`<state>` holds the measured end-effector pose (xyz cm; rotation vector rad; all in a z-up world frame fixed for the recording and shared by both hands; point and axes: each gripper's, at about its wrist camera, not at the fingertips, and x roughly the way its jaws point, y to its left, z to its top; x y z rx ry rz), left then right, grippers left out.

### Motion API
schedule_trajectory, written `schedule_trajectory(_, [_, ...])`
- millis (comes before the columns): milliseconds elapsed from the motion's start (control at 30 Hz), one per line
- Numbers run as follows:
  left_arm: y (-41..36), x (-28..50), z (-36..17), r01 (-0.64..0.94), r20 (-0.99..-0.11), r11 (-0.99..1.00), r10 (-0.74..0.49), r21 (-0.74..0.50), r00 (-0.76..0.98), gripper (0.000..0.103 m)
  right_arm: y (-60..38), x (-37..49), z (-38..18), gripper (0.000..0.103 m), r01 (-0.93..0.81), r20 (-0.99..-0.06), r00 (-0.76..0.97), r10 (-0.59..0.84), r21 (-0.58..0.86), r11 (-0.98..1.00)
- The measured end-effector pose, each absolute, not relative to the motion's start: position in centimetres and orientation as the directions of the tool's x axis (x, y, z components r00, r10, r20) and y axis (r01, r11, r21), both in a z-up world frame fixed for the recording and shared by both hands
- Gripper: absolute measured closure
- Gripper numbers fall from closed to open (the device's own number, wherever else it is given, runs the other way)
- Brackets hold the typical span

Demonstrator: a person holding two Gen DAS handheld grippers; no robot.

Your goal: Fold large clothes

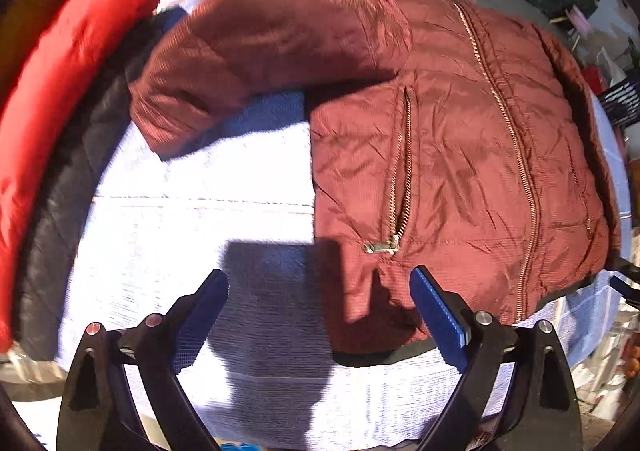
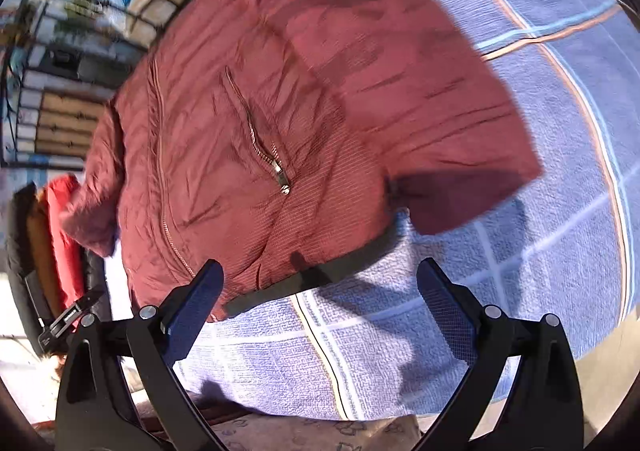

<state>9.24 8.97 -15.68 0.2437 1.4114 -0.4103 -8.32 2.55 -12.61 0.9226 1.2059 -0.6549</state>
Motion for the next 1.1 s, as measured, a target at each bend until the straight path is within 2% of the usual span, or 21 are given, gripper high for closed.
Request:
schedule_trajectory(167, [8.7,9.7,-18.6,0.392,-0.986,0.914,-0.147,-0.104,0.08,0.013,0.2,-7.8,-16.0,0.007,0.861,-0.982,0.188,-0.01,0.16,0.482])
schedule_trajectory(300, [7.5,10.7,-20.6,0.393,-0.986,0.911,-0.16,-0.128,0.05,0.013,-1.0,-6.5,-16.7,0.007,0.847,-0.968,0.249,0.014,0.225,0.482])
schedule_trajectory(367, [6.7,11.0,-22.2,0.379,-0.987,0.914,-0.16,-0.147,0.003,0.013,-1.3,-5.8,-17.7,0.007,0.849,-0.973,0.227,0.034,0.214,0.483])
schedule_trajectory(400, [6.4,11.0,-22.9,0.372,-0.988,0.917,-0.15,-0.146,-0.018,0.014,-1.4,-5.7,-18.1,0.011,0.853,-0.975,0.219,0.034,0.208,0.478])
schedule_trajectory(467, [6.0,10.6,-23.7,0.372,-0.988,0.915,-0.148,-0.155,-0.049,0.021,-1.3,-5.6,-17.8,0.036,0.863,-0.978,0.209,0.009,0.189,0.469])
schedule_trajectory(500, [5.9,10.4,-23.9,0.367,-0.984,0.913,-0.162,-0.176,-0.069,0.033,-1.2,-5.7,-17.3,0.058,0.86,-0.97,0.243,0.022,0.226,0.458])
schedule_trajectory(533, [5.9,10.2,-23.8,0.356,-0.981,0.914,-0.175,-0.192,-0.079,0.042,-1.1,-5.8,-16.8,0.073,0.855,-0.962,0.272,0.034,0.258,0.45])
schedule_trajectory(567, [6.0,10.1,-23.5,0.359,-0.981,0.913,-0.181,-0.196,-0.076,0.049,-0.8,-5.9,-16.1,0.075,0.846,-0.954,0.298,0.037,0.282,0.453])
schedule_trajectory(633, [5.8,9.9,-22.4,0.392,-0.982,0.9,-0.178,-0.189,-0.065,0.071,-0.3,-5.9,-14.8,0.084,0.824,-0.942,0.331,0.045,0.312,0.473])
schedule_trajectory(667, [5.6,9.7,-21.6,0.418,-0.984,0.891,-0.173,-0.178,-0.049,0.075,0.0,-5.9,-13.9,0.085,0.808,-0.933,0.355,0.057,0.336,0.484])
schedule_trajectory(733, [5.6,9.3,-19.8,0.454,-0.982,0.873,-0.188,-0.176,-0.018,0.091,0.9,-6.1,-11.9,0.088,0.774,-0.923,0.379,0.072,0.358,0.523])
schedule_trajectory(833, [7.0,8.0,-16.7,0.503,-0.972,0.841,-0.233,-0.201,0.002,0.093,2.6,-6.7,-9.2,0.089,0.73,-0.923,0.369,0.107,0.36,0.58])
schedule_trajectory(933, [9.2,5.7,-15.1,0.564,-0.975,0.803,-0.223,-0.192,-0.014,0.093,4.5,-8.2,-8.6,0.09,0.722,-0.938,0.313,0.148,0.337,0.604])
schedule_trajectory(1100, [14.3,0.9,-16.9,0.614,-0.986,0.772,-0.129,-0.167,-0.106,0.092,8.1,-13.9,-12.1,0.09,0.777,-0.949,0.182,0.256,0.299,0.554])
